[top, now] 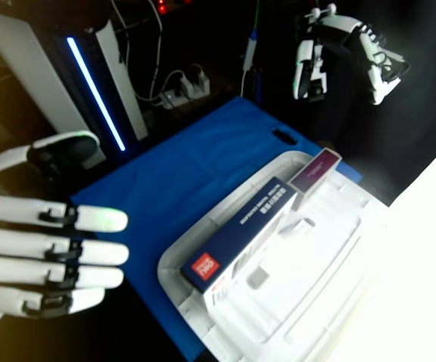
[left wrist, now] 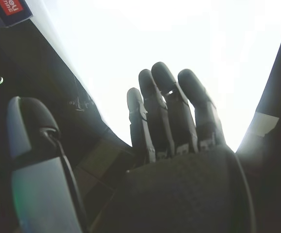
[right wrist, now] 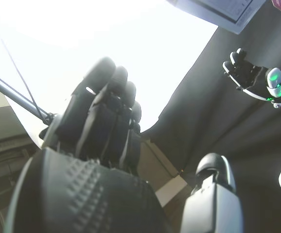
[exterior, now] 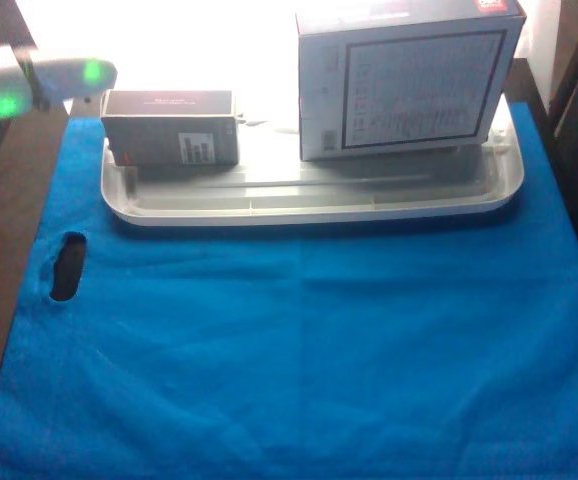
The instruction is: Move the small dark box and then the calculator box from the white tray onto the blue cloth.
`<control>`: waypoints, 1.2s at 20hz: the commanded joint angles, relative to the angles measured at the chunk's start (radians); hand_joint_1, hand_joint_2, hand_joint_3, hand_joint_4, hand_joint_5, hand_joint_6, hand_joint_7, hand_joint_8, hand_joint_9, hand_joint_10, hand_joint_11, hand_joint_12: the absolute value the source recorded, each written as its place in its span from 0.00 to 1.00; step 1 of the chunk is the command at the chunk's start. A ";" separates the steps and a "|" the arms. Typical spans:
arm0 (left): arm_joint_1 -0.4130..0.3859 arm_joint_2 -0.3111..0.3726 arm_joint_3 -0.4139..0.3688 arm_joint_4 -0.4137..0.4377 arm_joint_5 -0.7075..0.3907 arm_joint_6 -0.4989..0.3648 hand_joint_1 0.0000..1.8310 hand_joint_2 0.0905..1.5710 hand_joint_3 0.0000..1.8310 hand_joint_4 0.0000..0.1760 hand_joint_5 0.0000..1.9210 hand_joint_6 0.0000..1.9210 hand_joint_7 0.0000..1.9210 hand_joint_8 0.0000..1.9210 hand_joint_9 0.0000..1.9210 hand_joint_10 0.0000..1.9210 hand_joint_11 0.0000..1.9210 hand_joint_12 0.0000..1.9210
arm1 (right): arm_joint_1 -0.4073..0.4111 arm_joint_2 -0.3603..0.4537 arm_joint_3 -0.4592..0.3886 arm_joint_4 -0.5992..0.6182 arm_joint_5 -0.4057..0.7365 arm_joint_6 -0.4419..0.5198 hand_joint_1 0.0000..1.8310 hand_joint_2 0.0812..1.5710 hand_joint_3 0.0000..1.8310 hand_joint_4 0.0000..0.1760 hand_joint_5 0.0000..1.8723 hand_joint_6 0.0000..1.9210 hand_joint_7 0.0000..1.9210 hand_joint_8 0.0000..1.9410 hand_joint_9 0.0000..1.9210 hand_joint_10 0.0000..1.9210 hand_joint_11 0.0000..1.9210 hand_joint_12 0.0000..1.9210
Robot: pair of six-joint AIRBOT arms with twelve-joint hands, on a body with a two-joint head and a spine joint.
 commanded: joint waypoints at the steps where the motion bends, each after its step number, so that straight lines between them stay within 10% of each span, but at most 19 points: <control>1: -0.012 -0.003 0.005 -0.009 -0.116 -0.006 0.26 0.52 0.01 0.37 0.08 0.00 0.14 0.00 0.12 0.01 0.02 0.23 | 0.014 -0.004 0.007 0.019 0.115 0.007 0.29 0.48 0.00 0.10 0.18 0.00 0.22 0.00 0.16 0.00 0.11 0.10; 7: -0.028 -0.009 0.029 0.025 -0.034 -0.008 0.32 0.55 0.00 0.35 0.11 0.00 0.17 0.00 0.14 0.00 0.00 0.29 | 0.014 -0.014 0.009 0.019 0.115 0.007 0.29 0.48 0.01 0.00 0.19 0.01 0.22 0.00 0.17 0.00 0.13 0.05; 12: -0.114 -0.011 0.147 0.232 0.271 -0.157 0.46 0.55 0.00 0.46 0.15 0.01 0.20 0.00 0.18 0.00 0.04 0.20 | 0.014 -0.017 0.011 0.019 0.115 0.007 0.28 0.47 0.00 0.00 0.20 0.01 0.21 0.00 0.16 0.00 0.12 0.04; 17: -0.240 -0.053 0.229 0.544 0.560 -0.273 0.50 0.50 0.01 0.00 0.11 0.00 0.17 0.00 0.17 0.00 0.04 0.26 | 0.014 -0.026 0.012 0.018 0.115 0.007 0.28 0.47 0.00 0.02 0.20 0.00 0.21 0.00 0.16 0.00 0.12 0.04; 21: -0.335 -0.117 0.289 0.826 0.688 -0.414 0.49 0.46 0.00 0.05 0.15 0.00 0.22 0.00 0.22 0.00 0.11 0.24 | 0.014 -0.027 0.012 0.014 0.115 0.007 0.27 0.48 0.00 0.14 0.21 0.00 0.21 0.00 0.14 0.00 0.12 0.03; 22: -0.347 -0.124 0.290 0.849 0.696 -0.414 0.49 0.44 0.00 0.25 0.15 0.00 0.23 0.00 0.22 0.00 0.11 0.18 | 0.014 -0.028 0.012 0.013 0.115 0.007 0.27 0.49 0.00 0.18 0.21 0.00 0.21 0.00 0.13 0.00 0.12 0.03; 24: -0.359 -0.134 0.294 0.861 0.699 -0.414 0.50 0.44 0.00 0.26 0.15 0.00 0.22 0.00 0.21 0.00 0.09 0.16 | 0.014 -0.032 0.012 0.013 0.115 0.007 0.27 0.47 0.00 0.22 0.22 0.00 0.22 0.00 0.14 0.00 0.13 0.03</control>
